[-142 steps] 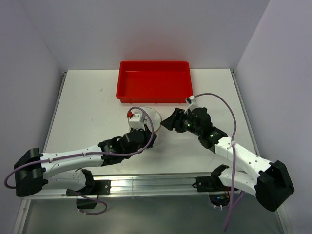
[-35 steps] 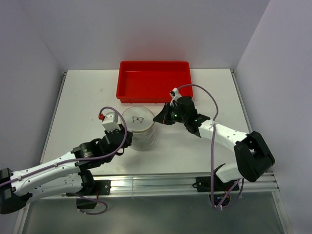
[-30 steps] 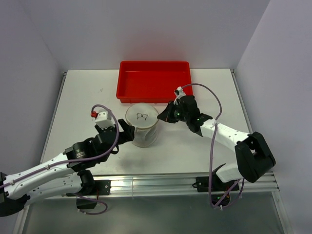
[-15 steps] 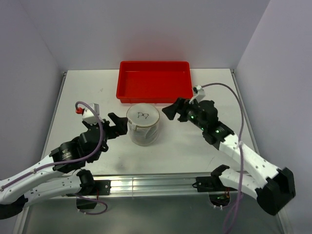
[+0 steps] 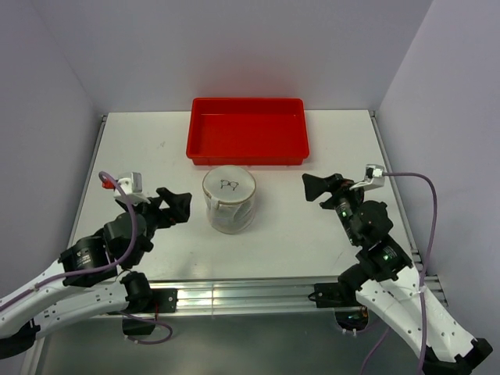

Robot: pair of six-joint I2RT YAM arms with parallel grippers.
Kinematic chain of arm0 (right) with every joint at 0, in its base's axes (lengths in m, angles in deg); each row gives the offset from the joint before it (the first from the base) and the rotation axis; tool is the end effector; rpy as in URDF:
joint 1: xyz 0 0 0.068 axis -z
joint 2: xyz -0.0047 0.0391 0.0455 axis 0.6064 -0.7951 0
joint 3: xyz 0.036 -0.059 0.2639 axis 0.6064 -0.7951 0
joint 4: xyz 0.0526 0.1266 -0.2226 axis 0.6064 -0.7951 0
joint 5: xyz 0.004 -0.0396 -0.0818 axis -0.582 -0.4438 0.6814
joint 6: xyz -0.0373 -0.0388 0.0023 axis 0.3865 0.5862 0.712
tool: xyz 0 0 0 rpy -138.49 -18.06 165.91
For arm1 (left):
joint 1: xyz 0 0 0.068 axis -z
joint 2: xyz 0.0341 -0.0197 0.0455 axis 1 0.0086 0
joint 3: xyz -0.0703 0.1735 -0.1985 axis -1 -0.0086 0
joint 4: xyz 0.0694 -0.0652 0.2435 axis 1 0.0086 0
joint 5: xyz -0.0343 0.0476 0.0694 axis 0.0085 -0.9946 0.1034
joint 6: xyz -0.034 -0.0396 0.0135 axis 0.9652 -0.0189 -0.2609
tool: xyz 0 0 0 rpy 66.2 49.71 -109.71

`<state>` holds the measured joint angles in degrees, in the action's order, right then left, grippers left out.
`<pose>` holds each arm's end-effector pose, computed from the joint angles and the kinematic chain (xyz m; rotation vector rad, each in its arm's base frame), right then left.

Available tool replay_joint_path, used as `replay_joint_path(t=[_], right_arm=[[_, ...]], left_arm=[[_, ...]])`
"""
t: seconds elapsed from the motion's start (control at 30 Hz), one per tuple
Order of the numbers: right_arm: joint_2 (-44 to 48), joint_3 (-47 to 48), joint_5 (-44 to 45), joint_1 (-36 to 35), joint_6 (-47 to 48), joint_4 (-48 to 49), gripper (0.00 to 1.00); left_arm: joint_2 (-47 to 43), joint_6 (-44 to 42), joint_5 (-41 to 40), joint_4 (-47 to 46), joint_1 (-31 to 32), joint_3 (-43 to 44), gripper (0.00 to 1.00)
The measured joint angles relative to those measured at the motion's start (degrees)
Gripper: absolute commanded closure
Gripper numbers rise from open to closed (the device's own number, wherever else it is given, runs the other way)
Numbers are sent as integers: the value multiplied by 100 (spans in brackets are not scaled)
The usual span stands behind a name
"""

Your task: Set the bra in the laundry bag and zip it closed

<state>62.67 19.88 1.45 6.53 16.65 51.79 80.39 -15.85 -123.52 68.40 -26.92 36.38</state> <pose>0.1135 0.0571 0.3197 0.2427 1.5691 0.6801 0.0722 -0.0810 0.3538 -0.2693 1.7702 -0.5386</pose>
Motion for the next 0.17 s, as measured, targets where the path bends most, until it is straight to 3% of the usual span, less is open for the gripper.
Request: replay_joint_path(t=[0.17], right_arm=[[-256, -35, 297, 0, -13, -236, 0]], left_arm=[[-68, -120, 308, -83, 0, -345, 1]])
